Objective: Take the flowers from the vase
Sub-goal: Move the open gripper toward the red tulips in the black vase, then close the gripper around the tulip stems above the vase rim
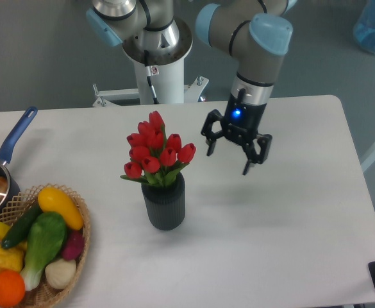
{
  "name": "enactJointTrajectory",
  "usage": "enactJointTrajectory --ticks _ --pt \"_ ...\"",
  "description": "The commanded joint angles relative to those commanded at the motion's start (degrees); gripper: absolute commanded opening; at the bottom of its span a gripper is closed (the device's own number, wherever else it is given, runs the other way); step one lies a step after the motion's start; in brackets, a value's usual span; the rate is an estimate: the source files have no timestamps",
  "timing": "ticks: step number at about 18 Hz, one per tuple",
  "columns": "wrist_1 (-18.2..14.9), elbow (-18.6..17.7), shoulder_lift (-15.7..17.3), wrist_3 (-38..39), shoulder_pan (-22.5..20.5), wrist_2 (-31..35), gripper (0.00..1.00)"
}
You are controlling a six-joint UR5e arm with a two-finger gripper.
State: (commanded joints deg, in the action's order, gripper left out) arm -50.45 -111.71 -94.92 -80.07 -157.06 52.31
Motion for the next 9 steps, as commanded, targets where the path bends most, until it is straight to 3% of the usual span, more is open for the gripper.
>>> enactJointTrajectory --ticks 5,9 --pt "-0.09 -2.9 2.63 -2.19 -0.44 -6.5 1.0" --pt "-0.09 -4.57 1.94 -6.4 -0.27 -11.61 1.0"
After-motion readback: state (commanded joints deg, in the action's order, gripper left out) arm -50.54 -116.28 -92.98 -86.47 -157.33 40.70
